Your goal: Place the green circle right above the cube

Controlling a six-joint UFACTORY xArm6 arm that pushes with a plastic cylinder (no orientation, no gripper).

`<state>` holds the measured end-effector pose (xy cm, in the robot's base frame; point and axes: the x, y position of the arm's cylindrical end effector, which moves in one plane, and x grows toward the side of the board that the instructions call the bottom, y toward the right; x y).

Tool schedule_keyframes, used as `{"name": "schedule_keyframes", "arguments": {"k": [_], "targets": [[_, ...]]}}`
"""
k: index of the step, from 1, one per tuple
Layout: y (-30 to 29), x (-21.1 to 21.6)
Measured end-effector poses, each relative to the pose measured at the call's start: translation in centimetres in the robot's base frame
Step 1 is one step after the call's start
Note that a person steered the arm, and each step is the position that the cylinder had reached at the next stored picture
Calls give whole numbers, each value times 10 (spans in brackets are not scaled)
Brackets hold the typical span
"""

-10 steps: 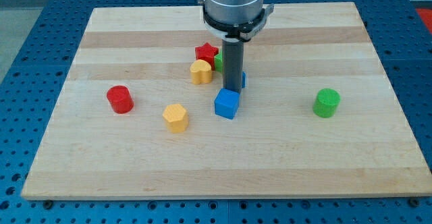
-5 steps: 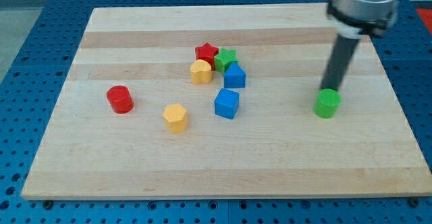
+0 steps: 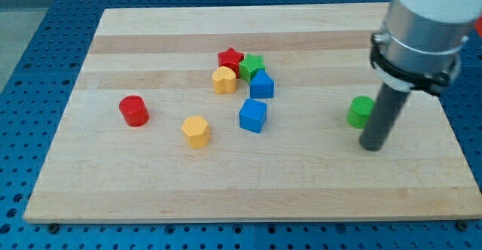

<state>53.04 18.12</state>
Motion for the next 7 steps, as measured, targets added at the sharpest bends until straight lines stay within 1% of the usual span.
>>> {"name": "schedule_keyframes", "arguments": {"k": [1,2,3,4,5,6,7], "targets": [[59,7],[123,-10],[157,-27],[157,-31],[125,-50],[74,-57],[5,-57]]}}
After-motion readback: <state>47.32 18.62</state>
